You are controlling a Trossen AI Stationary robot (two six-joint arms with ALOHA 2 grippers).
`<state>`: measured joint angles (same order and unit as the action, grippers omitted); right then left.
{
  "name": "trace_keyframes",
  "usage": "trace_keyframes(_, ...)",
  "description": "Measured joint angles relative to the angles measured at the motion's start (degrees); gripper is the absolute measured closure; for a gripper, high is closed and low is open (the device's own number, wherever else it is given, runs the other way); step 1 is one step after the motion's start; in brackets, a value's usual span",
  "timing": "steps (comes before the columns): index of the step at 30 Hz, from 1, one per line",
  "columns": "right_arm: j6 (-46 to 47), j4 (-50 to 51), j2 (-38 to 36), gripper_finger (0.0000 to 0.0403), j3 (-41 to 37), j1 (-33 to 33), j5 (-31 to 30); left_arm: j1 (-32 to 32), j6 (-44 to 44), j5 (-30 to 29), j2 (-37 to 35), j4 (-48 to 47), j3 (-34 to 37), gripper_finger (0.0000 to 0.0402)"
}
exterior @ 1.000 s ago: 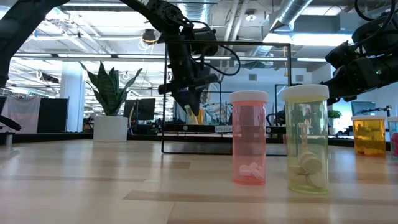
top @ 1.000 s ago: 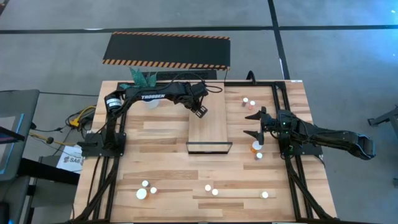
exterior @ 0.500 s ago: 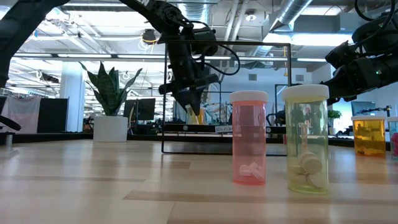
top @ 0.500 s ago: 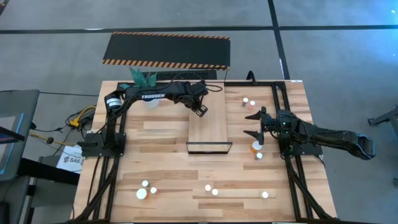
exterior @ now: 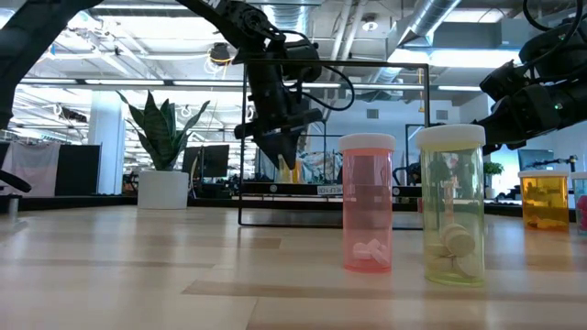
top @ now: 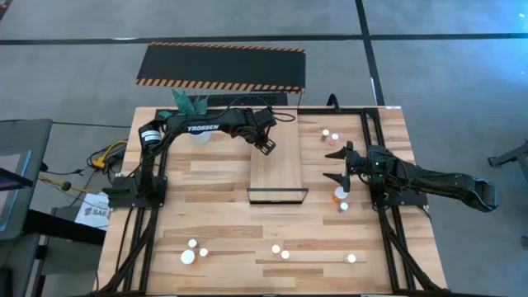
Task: Pick and place medicine bottles onto shelf by color
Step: Put the top small yellow pill bottle on the shelf
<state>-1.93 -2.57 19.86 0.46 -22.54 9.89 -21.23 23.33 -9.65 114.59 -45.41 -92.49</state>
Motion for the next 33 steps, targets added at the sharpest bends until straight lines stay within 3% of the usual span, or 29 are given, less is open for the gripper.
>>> trace_keyframes(33, 0.00, 0.00, 0.00, 0.0029, 0.01, 0.00, -0.02, 0.02, 1.55, -0.63, -0.05, 0.66, 0.00, 0.0278)
